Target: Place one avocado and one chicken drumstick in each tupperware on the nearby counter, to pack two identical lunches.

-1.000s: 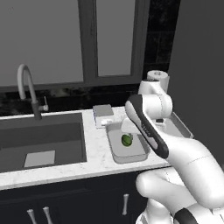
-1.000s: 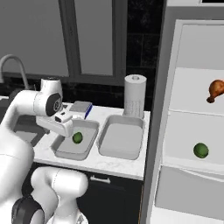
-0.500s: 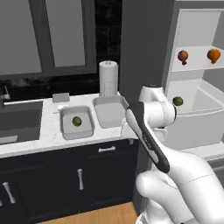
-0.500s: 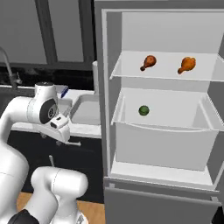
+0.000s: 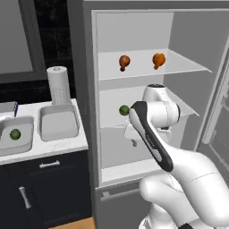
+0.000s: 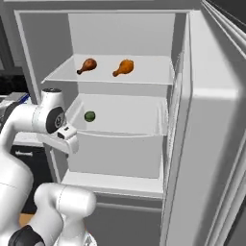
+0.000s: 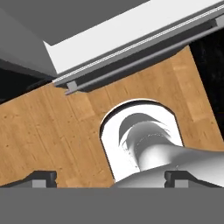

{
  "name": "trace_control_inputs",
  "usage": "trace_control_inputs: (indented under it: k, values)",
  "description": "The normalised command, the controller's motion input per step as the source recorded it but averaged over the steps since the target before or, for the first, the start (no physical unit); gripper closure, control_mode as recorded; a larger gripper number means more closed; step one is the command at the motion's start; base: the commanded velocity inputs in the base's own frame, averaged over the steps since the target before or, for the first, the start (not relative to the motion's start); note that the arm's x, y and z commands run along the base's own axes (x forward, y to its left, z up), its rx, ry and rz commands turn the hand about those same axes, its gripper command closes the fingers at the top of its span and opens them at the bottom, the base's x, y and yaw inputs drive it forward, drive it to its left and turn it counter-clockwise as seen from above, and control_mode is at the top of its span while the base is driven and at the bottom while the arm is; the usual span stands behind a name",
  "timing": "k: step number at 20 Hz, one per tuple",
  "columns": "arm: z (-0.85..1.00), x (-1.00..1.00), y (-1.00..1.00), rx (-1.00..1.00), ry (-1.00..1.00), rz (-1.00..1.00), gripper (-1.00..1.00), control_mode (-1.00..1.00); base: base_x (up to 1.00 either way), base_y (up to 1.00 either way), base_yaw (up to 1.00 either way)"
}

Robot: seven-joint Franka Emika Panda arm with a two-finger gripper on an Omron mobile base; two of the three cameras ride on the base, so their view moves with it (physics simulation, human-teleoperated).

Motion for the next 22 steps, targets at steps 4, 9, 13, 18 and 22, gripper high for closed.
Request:
trace_control_inputs:
  k: [4,9,13,18,22]
  values:
    - [0.00,0.00,0.00,0.00,0.00,0.00,-1.00,1.00,0.70,-0.52,0.00]
    - [0.04,0.27,-0.04,0.00,-0.01,0.01,-1.00,-1.00,0.46,-0.20,0.00]
    - [0.52,0.56,0.00,0.00,-0.08,0.14,-1.00,-1.00,0.00,0.00,0.00]
    - [0.37,0.47,0.07,-0.03,-0.07,0.22,-1.00,-1.00,0.00,0.00,0.00]
    - [-0.02,0.45,0.18,-0.06,-0.01,0.22,-1.00,-1.00,0.00,0.00,0.00]
